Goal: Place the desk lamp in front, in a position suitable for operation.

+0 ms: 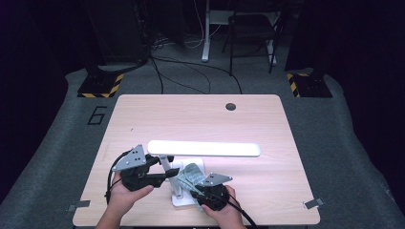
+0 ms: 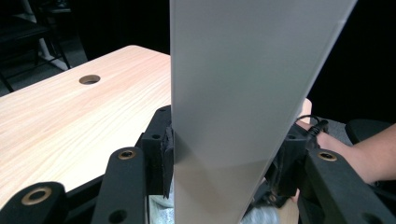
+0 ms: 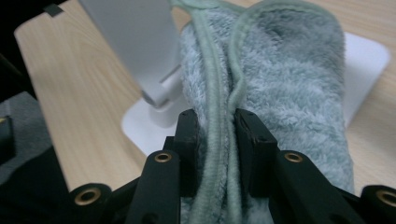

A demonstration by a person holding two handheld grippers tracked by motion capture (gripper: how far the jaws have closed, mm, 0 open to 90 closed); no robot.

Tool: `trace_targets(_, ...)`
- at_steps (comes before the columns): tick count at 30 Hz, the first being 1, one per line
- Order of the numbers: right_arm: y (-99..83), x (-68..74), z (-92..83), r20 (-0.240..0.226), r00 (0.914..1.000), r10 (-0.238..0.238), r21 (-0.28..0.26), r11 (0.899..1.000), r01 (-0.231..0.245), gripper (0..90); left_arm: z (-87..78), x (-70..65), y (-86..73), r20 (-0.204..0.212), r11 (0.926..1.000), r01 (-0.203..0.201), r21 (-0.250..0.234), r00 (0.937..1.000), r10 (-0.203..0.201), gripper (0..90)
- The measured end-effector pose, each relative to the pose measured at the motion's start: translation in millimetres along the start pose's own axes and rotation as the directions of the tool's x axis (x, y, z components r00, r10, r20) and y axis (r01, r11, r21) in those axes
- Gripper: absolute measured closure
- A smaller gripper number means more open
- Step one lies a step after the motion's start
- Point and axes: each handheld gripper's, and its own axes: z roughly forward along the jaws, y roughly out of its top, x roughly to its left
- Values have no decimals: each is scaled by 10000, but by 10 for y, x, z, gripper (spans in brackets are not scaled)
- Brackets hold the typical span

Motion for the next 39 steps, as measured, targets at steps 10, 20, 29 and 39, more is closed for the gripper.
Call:
trace_targets(10, 122, -116, 225, -271, 9994, -193, -9, 9998, 193, 750, -3, 9, -3, 49, 10000, -65, -41, 10000, 65, 523)
trace_targets(20, 362, -308, 444, 527, 9957, -760, 131, 9971, 754, 749, -11, 16, -1, 100, 10000, -84, 27, 9999, 84, 523)
trace_targets(29, 564, -512, 633, 830, 9949, -568, 126, 9984, 559, 752, -13, 19, -3, 75, 9999, -101, -8, 9999, 101, 523)
trace_targets(39, 655, -637, 725, 865, 9948, 536, -101, 9985, -529, 728, -1, 4, -2, 20, 10000, -51, -23, 10000, 51, 523)
